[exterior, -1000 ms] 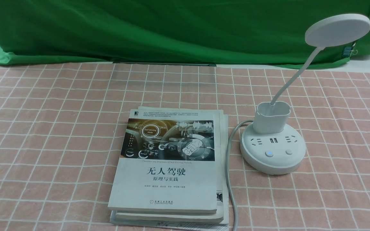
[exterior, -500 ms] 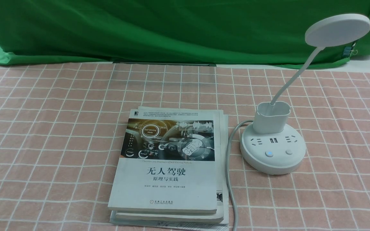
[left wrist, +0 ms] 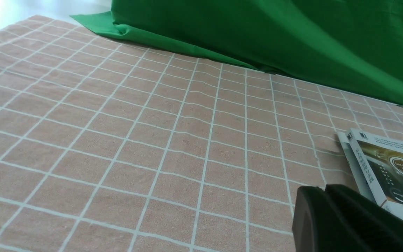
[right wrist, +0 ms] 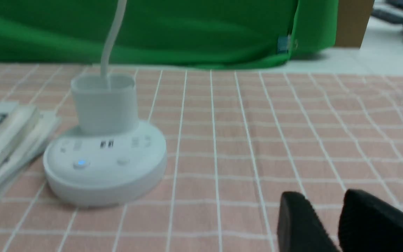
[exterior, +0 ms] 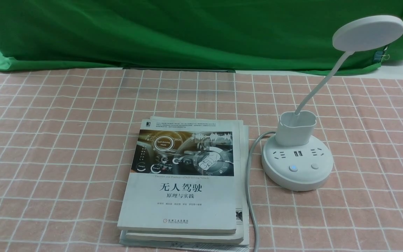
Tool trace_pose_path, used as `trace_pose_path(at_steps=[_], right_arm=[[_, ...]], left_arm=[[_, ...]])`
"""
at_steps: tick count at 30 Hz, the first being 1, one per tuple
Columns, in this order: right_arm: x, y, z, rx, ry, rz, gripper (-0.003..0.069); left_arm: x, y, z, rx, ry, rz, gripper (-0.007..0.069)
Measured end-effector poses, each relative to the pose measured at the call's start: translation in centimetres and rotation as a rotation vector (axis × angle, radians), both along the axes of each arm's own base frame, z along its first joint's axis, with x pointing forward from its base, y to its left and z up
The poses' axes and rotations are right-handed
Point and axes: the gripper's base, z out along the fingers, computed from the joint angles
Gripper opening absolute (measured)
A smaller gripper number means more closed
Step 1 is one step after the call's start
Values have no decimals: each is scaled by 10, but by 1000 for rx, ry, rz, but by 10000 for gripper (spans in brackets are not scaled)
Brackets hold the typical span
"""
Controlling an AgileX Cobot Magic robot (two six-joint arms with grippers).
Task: Turn on the table lamp on the pink coffee tablecloth with your hand.
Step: 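Press the button on the base of the white desk lamp with the right gripper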
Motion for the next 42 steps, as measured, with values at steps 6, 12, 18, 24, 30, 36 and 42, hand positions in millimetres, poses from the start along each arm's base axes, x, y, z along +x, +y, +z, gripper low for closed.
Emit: trace_pose_path(at_steps=[6,12,18,24,30,36,42], right_arm=[[1,0,12,130,-129,-13,237],[0,-1,26,488,-293,-3,237],[-1,-1,27,557,-302,1,232],[1,-1,28,517,-206,-22,129],[22,6,85,267,228,18,41],[54,18,99,81,701,108,40],[107,34,91,-7,933,169,48]], left_arm=[[0,0,0,0,0,0,19],[0,0,0,-2,0,0,19],[0,0,0,-1,0,0,19],[0,0,0,-1,0,0,19],[0,0,0,-1,0,0,19],[0,0,0,-1,0,0,19],[0,0,0,-1,0,0,19]])
